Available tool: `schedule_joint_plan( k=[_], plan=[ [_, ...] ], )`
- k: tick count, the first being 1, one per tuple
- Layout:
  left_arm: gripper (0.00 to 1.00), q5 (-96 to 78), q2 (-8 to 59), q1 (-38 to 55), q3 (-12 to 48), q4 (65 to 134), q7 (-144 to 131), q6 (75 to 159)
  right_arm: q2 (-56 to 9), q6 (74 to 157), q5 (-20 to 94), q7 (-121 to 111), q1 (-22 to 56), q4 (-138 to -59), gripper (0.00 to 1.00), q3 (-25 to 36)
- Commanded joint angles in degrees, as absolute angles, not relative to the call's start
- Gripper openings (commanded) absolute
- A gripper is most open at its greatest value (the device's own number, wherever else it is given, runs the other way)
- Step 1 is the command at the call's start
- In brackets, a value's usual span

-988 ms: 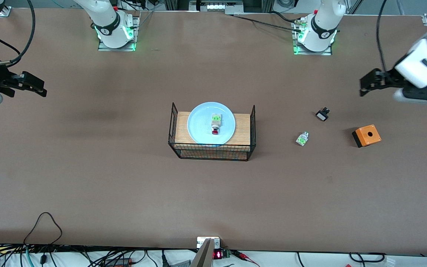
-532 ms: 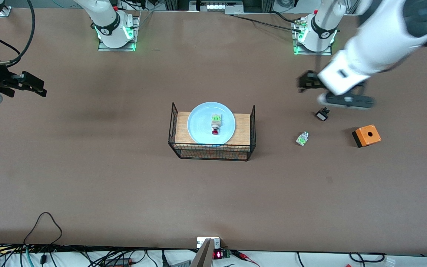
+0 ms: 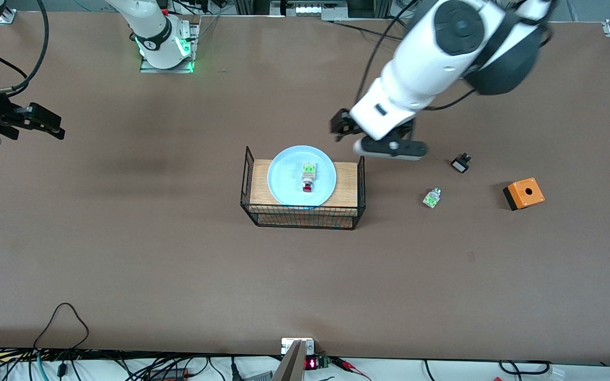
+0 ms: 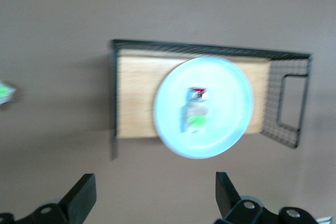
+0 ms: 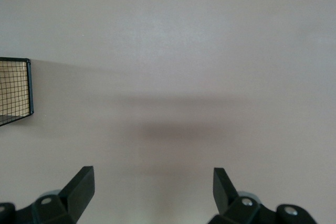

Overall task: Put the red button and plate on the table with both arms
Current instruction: 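Move the left gripper over the red button on the blue plate, then lower the left gripper and close it on the red button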

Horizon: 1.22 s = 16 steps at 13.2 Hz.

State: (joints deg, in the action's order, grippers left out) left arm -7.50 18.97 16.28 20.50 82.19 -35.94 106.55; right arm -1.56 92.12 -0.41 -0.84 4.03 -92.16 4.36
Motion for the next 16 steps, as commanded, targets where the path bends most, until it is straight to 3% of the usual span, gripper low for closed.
schedule_joint_plan(
  k=[1,4,7,11,12,16],
  plan=[
    [1.00,-2.93,24.16,21.51,20.04,79.54,-39.36,110.03,-1.41,92.37,-1.23,-0.70,3.60,-91.93,1.00,4.39],
    [1.00,9.36,29.86,27.58,19.95,79.19,-46.38,111.00,-1.41,92.37,-1.23,-0.70,3.60,-91.85,1.00,4.39],
    [1.00,14.67,34.09,30.22,19.87,79.28,-53.95,118.37,-1.41,92.29,-1.23,-0.79,3.60,-91.85,1.00,4.48],
    [0.96,20.73,37.00,30.67,19.69,79.28,-54.40,121.37,-1.41,92.02,-1.23,-0.70,3.69,-91.85,1.00,4.48],
    [0.90,21.18,37.44,30.76,19.69,79.28,-54.40,121.99,-1.41,92.20,-1.23,-0.70,3.60,-91.85,1.00,4.48],
    [0.32,21.01,37.44,30.59,19.78,79.63,-54.67,121.55,-1.41,92.29,-1.23,-0.62,3.69,-91.85,1.00,4.48]
  ],
)
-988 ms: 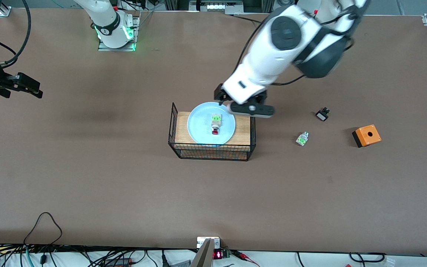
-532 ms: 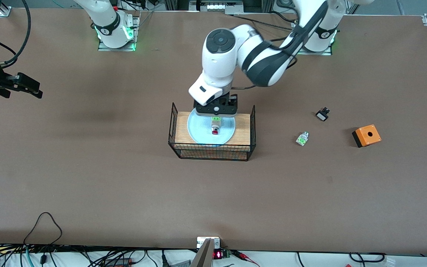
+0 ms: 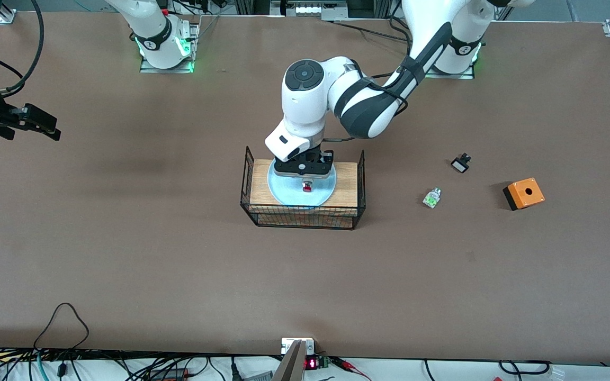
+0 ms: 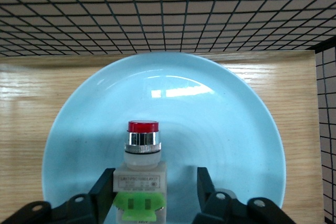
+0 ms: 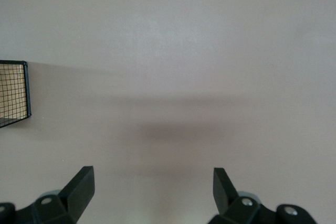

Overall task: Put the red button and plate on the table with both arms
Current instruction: 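Lower the left gripper and close it on the red button, then lift the red button and carry it toward the orange box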

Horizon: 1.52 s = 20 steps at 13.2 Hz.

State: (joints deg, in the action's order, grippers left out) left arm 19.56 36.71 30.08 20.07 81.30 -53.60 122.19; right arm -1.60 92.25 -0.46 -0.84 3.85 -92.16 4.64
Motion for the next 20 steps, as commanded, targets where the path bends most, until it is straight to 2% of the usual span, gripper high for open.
schedule_joint_plan(
  k=[1,3,8,10,13,17,20],
  plan=[
    [0.20,21.01,37.09,30.41,19.78,79.72,-55.10,121.38,-1.41,92.29,-1.23,-0.62,3.78,-91.85,1.00,4.48],
    [0.15,21.01,35.96,30.32,19.78,79.54,-55.63,119.63,-1.41,92.29,-1.14,-0.62,3.78,-91.85,1.00,4.40],
    [0.14,17.69,25.51,27.70,20.39,78.75,-55.28,102.78,-1.49,92.29,-0.71,-0.44,3.61,-91.85,1.00,4.39],
    [0.14,13.02,21.02,22.18,20.21,78.84,-54.85,97.50,-1.58,92.02,-0.53,-0.35,3.43,-91.93,1.00,4.57],
    [0.14,12.75,19.51,13.75,20.48,78.92,-46.63,91.68,-2.19,92.29,0.52,-0.96,1.85,-91.58,1.00,4.57],
    [0.14,9.32,20.30,-0.50,20.39,79.54,-21.86,91.93,-1.59,91.94,0.53,-1.14,2.11,-91.67,1.00,4.48],
    [0.15,9.84,24.16,-7.89,20.30,80.50,-6.28,92.46,-1.76,89.83,3.14,2.70,3.16,-91.67,1.00,3.78]
  ],
)
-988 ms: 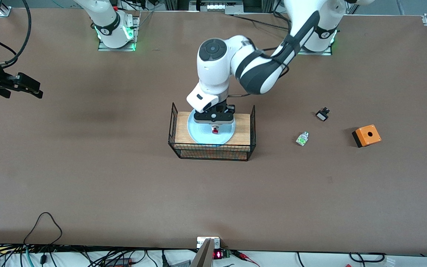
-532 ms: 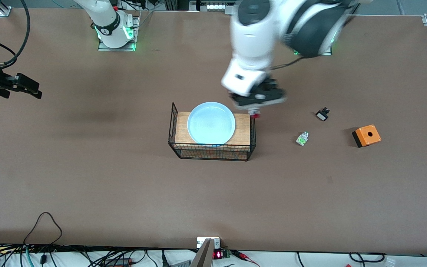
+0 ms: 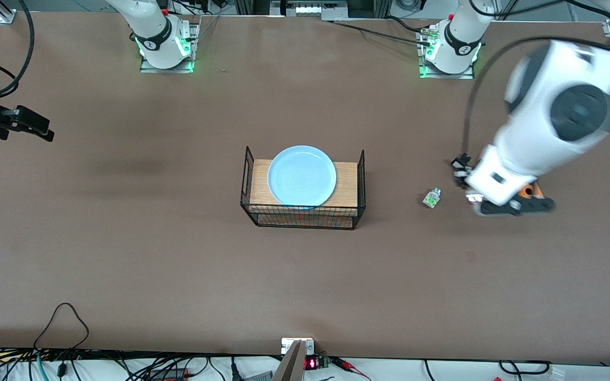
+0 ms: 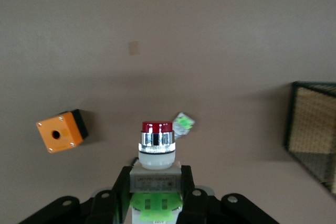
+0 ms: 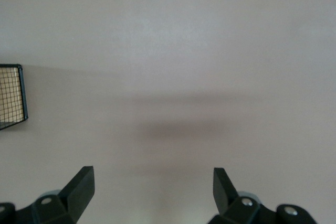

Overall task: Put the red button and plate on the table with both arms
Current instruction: 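Lift the red button and carry it toward the orange box, then lower the red button onto the table while the right gripper reaches the plate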

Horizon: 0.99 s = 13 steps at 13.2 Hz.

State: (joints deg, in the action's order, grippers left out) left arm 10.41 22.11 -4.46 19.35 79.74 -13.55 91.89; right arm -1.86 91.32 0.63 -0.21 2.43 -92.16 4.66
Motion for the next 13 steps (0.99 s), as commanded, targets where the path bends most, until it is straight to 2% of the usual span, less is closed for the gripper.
schedule_joint_plan(
  k=[1,3,7,9,13],
  plan=[
    [0.15,9.93,25.30,-10.09,20.30,81.73,-3.46,94.55,-2.11,90.00,7.08,9.42,5.34,-91.67,1.00,3.17],
    [0.15,10.55,25.66,-12.73,19.87,88.81,0.51,103.04,-3.33,90.61,8.26,21.13,11.56,-91.50,1.00,2.90],
    [0.15,10.46,26.54,-17.66,19.60,107.36,4.83,128.44,-6.49,96.13,8.62,35.72,24.04,-90.88,1.00,2.64],
    [0.16,12.03,29.17,-17.67,19.07,110.12,4.92,134.89,-9.30,100.87,8.44,46.44,29.69,-90.79,1.00,2.64],
    [0.20,18.80,34.89,-18.02,16.97,110.04,4.83,142.38,-13.44,104.94,8.44,62.01,34.01,-90.70,1.00,2.64]
  ],
)
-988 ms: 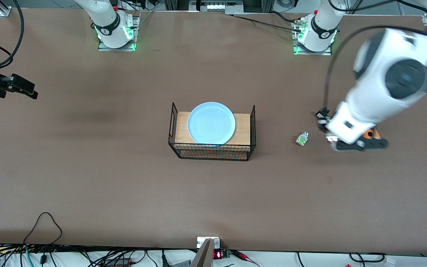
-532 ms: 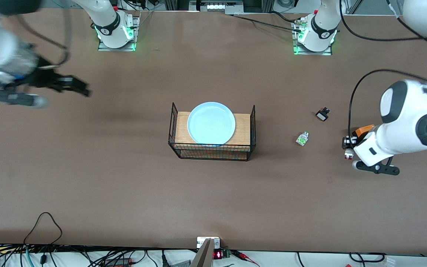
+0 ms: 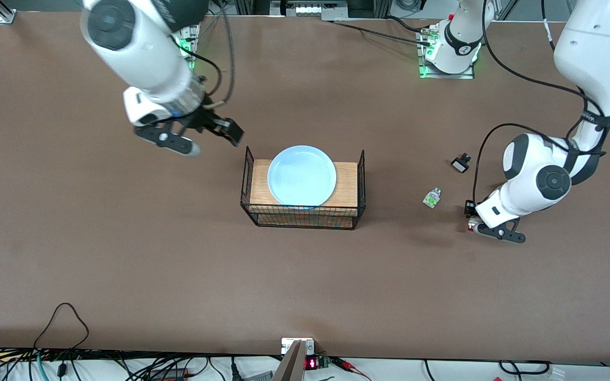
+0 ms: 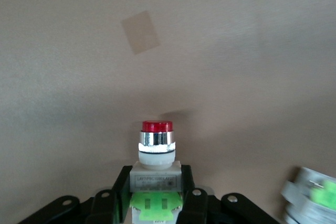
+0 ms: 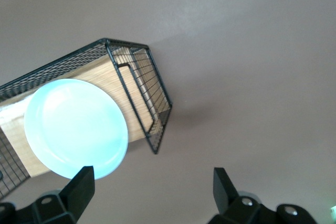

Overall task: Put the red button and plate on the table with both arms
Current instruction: 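Lower the red button onto the table while the right gripper reaches the plate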

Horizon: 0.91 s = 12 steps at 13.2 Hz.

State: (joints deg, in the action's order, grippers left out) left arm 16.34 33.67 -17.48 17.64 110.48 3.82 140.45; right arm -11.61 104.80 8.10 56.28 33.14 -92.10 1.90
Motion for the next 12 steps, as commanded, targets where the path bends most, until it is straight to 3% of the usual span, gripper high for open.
schedule_joint_plan(
  k=[1,2,3,7,12],
  plan=[
    [0.40,18.90,34.72,-18.02,16.96,110.13,4.75,142.03,-14.67,104.94,8.44,65.18,34.45,-90.53,1.00,2.64],
    [0.74,18.90,34.28,-17.93,16.96,110.13,4.57,141.42,-16.33,104.94,8.09,68.17,35.32,-90.27,1.00,2.64],
    [1.00,18.90,33.49,-17.93,17.22,109.78,4.14,139.76,-17.65,104.94,8.00,71.25,35.94,-90.09,1.00,2.72],
    [1.00,18.11,26.38,-17.58,20.47,106.19,3.08,125.20,-24.42,105.12,8.09,82.33,38.84,-85.62,1.00,2.72],
    [1.00,17.58,25.22,-17.67,26.80,92.40,0.88,102.87,-26.27,111.78,8.44,87.89,41.40,-84.90,1.00,2.81]
  ],
)
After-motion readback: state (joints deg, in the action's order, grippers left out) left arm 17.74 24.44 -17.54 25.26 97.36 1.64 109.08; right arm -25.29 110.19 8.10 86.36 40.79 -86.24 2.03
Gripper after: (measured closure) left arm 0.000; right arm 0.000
